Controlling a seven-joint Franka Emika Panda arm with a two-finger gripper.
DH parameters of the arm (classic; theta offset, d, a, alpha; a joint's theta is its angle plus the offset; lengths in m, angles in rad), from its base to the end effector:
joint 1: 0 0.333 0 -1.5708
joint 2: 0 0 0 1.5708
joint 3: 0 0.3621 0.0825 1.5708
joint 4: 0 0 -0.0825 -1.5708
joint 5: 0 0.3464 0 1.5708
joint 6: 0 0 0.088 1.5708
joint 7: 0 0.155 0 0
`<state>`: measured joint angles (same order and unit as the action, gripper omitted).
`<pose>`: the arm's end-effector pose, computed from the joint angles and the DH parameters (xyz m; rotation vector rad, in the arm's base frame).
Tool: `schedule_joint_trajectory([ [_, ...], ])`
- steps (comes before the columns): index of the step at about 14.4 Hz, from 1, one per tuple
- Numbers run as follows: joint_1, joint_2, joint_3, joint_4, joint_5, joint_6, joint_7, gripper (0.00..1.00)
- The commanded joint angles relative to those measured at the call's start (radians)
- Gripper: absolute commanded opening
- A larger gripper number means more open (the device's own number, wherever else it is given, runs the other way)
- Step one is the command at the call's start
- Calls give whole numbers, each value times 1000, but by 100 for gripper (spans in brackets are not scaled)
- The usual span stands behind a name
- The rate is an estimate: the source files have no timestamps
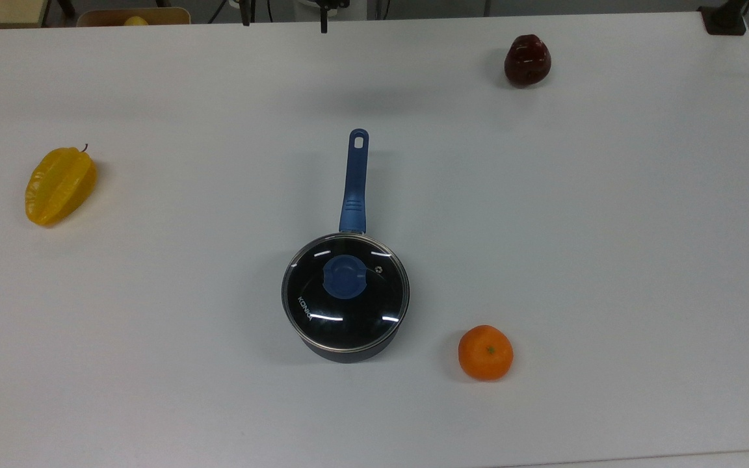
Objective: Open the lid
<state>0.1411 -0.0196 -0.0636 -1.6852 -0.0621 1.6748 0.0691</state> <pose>0.5167 0.0308 0.5920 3.0817 0.0225 0.0209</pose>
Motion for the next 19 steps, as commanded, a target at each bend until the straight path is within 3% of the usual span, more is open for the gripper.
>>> schedule_joint_trajectory([
  [1,-5,-19,-4,-7,15,-17,-9,100],
  [10,0,9,-2,25,19,52,-22,100],
  [19,27,177,8,15,18,553,-37,100],
])
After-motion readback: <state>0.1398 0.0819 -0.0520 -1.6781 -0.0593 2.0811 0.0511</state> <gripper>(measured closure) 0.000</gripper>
